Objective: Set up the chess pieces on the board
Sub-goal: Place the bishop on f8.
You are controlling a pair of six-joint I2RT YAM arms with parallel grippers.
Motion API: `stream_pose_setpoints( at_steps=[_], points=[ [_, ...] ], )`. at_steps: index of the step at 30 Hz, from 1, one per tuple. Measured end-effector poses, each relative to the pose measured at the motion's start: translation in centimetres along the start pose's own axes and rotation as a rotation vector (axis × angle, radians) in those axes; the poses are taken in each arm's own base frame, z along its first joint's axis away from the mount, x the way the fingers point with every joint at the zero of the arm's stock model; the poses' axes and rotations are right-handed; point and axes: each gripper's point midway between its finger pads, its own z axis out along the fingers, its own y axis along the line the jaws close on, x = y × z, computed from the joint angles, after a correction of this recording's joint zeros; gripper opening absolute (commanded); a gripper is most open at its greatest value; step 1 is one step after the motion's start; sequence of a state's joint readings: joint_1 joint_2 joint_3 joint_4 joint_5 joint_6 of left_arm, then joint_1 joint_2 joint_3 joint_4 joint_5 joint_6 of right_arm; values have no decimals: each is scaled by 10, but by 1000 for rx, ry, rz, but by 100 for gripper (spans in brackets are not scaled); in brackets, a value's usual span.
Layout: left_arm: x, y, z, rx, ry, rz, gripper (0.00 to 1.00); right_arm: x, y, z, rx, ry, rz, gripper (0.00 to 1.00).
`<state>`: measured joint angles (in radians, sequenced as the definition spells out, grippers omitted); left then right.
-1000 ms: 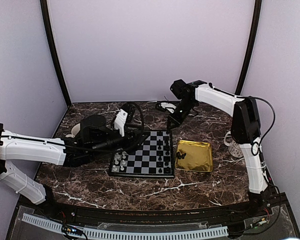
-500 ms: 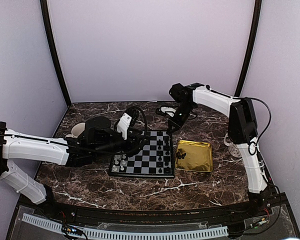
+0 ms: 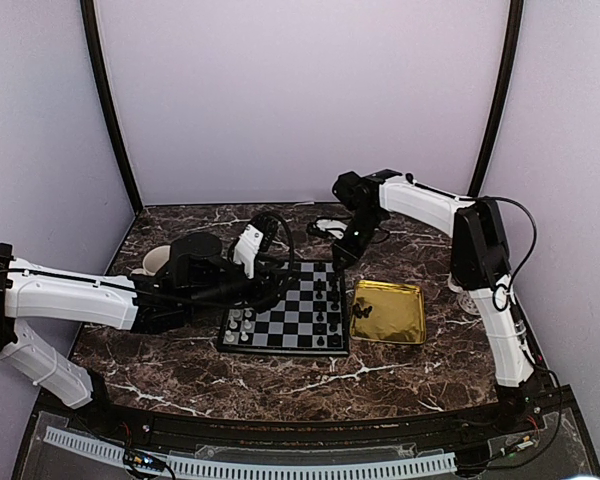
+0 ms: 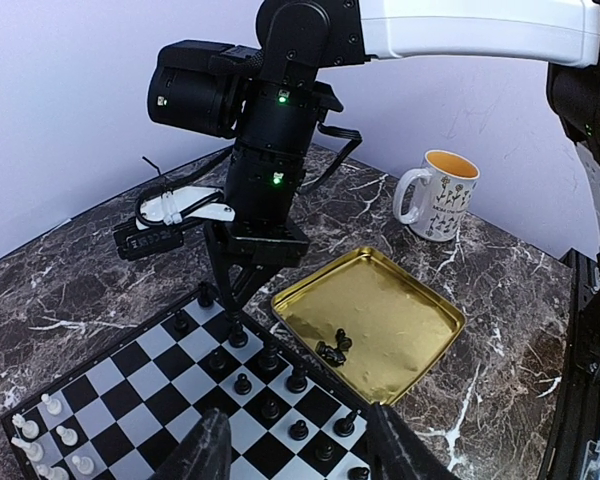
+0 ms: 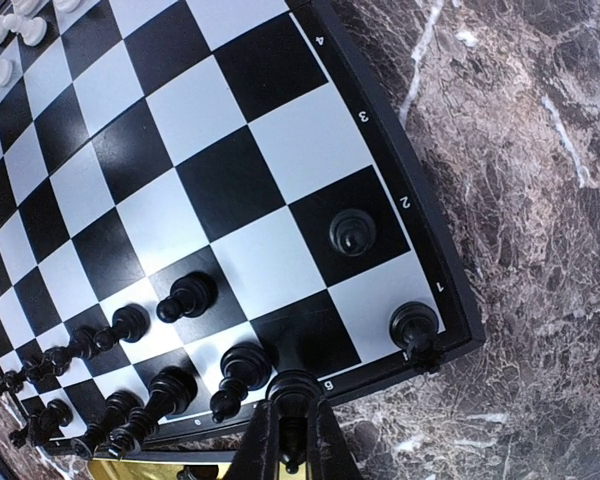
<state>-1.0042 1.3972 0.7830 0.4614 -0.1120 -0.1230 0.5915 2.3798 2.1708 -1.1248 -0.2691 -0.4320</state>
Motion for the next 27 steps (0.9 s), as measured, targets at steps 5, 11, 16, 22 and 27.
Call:
stream_pose_setpoints(
  at_steps=[5,11,16,22,27],
  points=[
    [0,0,0,-2,0,1,48,3,-3,-1,26,16,-2,0],
    [0,1,0,-4,0,5,48,19,8,-27,52,30,-5,0],
    [0,1,0,-6,0,7,48,25,33,-67,48,-31,-40,0],
    [1,2,0,-9,5,12,48,45,79,-56,-33,1,-140,0],
    [4,3,0,-11,16,14,48,67,109,-25,-113,89,-200,0]
  ],
)
